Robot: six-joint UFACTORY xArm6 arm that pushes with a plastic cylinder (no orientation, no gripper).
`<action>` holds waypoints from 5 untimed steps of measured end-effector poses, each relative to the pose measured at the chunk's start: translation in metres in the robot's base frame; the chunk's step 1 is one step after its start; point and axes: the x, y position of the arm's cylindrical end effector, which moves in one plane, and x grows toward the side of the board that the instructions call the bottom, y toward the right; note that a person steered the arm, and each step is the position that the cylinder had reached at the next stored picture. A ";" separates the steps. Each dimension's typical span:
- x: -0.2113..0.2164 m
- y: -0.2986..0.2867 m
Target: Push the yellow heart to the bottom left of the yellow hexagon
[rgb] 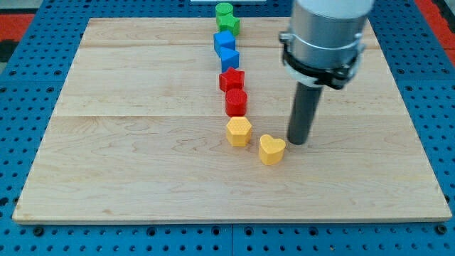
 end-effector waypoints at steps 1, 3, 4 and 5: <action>0.025 -0.013; 0.013 -0.021; 0.016 -0.038; 0.018 -0.077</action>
